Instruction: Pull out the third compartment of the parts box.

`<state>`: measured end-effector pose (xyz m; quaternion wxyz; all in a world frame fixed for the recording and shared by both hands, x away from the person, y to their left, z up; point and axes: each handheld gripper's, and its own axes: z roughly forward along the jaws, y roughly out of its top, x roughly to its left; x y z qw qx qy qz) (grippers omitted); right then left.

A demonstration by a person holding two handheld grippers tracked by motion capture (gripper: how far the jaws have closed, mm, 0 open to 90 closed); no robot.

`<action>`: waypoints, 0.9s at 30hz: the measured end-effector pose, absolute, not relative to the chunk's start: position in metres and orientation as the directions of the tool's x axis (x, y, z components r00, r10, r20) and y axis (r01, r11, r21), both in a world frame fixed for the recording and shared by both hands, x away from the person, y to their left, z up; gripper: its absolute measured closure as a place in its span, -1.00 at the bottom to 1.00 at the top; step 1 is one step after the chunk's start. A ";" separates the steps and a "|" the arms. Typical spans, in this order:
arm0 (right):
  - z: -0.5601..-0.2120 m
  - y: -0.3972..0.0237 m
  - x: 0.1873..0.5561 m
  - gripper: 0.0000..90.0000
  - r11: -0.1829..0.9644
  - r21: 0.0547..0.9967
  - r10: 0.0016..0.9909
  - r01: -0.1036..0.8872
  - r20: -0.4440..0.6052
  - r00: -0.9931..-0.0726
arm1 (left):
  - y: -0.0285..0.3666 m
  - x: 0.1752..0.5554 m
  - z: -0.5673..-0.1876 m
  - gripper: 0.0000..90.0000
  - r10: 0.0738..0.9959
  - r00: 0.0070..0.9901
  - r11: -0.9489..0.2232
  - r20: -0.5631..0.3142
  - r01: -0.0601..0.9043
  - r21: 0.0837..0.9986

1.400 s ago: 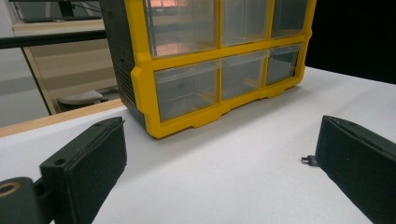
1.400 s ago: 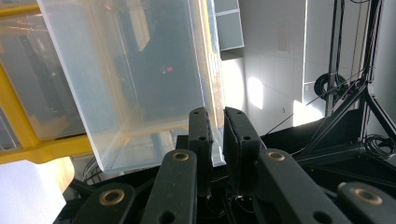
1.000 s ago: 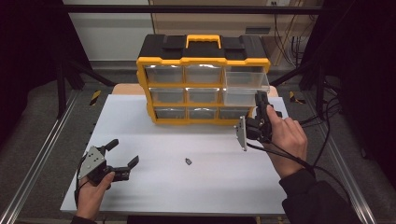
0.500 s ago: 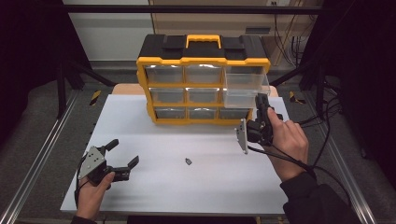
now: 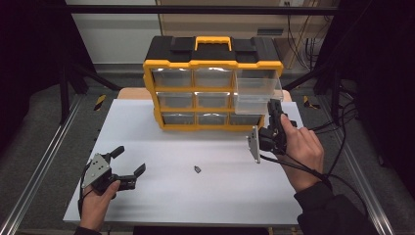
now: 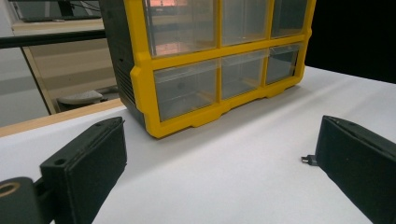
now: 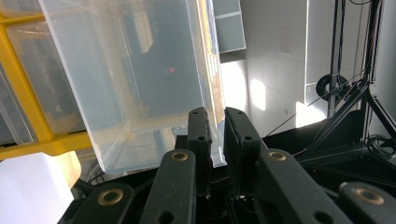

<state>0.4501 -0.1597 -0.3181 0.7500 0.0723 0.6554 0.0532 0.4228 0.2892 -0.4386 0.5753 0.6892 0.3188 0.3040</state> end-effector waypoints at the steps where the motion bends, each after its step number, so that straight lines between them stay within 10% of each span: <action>1: -0.318 -0.160 0.450 0.80 0.984 0.178 0.175 0.015 -0.975 0.135 | 0.289 0.423 -0.439 -0.96 0.789 0.612 -0.135 0.052 0.090 0.987; 27: -0.320 -0.161 0.449 0.72 0.981 0.195 0.194 -0.008 -0.973 0.124 | 0.289 0.423 -0.439 -0.96 0.790 0.611 -0.135 0.052 0.091 0.987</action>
